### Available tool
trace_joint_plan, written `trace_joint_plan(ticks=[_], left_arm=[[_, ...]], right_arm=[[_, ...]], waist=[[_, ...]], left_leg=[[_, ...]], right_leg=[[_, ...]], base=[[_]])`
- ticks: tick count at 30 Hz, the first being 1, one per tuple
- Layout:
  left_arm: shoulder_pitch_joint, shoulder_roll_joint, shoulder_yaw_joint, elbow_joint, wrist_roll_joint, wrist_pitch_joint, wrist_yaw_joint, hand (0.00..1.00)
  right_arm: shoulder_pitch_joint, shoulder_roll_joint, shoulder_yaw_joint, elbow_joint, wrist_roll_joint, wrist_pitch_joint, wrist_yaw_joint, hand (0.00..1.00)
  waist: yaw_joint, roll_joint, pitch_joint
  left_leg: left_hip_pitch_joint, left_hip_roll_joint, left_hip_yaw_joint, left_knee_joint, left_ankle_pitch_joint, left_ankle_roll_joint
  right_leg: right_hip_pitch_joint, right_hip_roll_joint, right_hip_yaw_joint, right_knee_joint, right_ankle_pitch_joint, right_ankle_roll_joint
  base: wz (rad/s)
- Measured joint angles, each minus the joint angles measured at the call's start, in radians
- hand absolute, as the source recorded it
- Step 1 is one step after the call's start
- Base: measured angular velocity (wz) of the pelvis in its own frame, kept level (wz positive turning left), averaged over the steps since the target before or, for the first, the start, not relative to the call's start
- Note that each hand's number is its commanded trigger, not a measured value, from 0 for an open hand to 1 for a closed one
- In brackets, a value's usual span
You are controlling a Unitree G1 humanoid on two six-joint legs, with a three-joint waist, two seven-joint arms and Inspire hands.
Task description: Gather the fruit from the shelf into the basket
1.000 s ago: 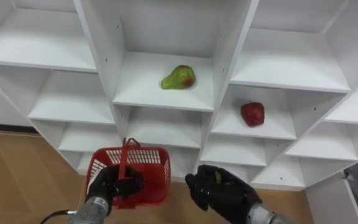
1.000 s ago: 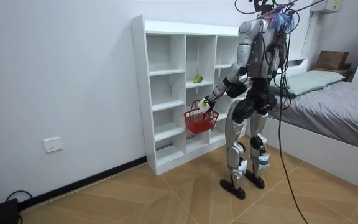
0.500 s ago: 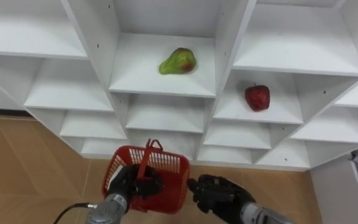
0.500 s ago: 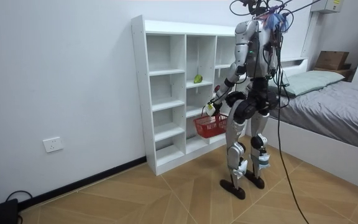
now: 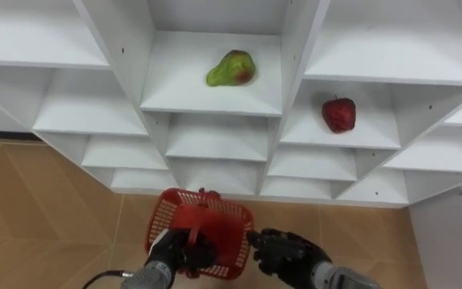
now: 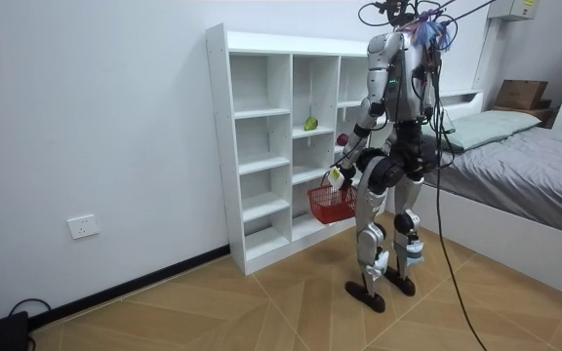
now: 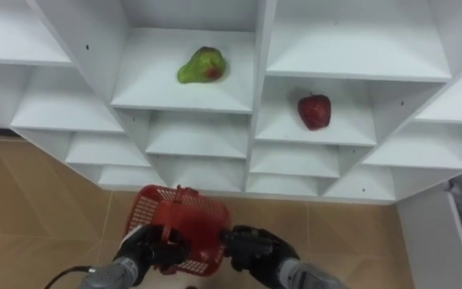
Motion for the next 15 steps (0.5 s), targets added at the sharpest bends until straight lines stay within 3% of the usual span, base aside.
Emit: trace_joint_plan(ticks=[7,15], left_arm=[[-0.014,-0.010,-0.006,0.000,-0.003,0.015,0.000,1.00],[-0.017,-0.013,-0.043,0.013,-0.008,0.039,-0.005,1.00]], right_arm=[[-0.002,0.024,0.016,0.011,0.170,0.023,-0.025,1.00],[-0.002,0.029,0.016,0.029,0.221,0.045,-0.026,1.00]], waist=[[-0.001,0.000,-0.0001],[-0.001,0.000,-0.0001]], left_leg=[[0.001,0.000,0.000,0.001,0.003,0.001],[0.002,0.000,0.001,-0.001,0.006,0.001]], right_leg=[[0.002,-0.001,-0.003,0.003,0.000,0.000],[0.002,0.000,-0.002,0.004,0.002,-0.003]], base=[[0.00],[0.00]])
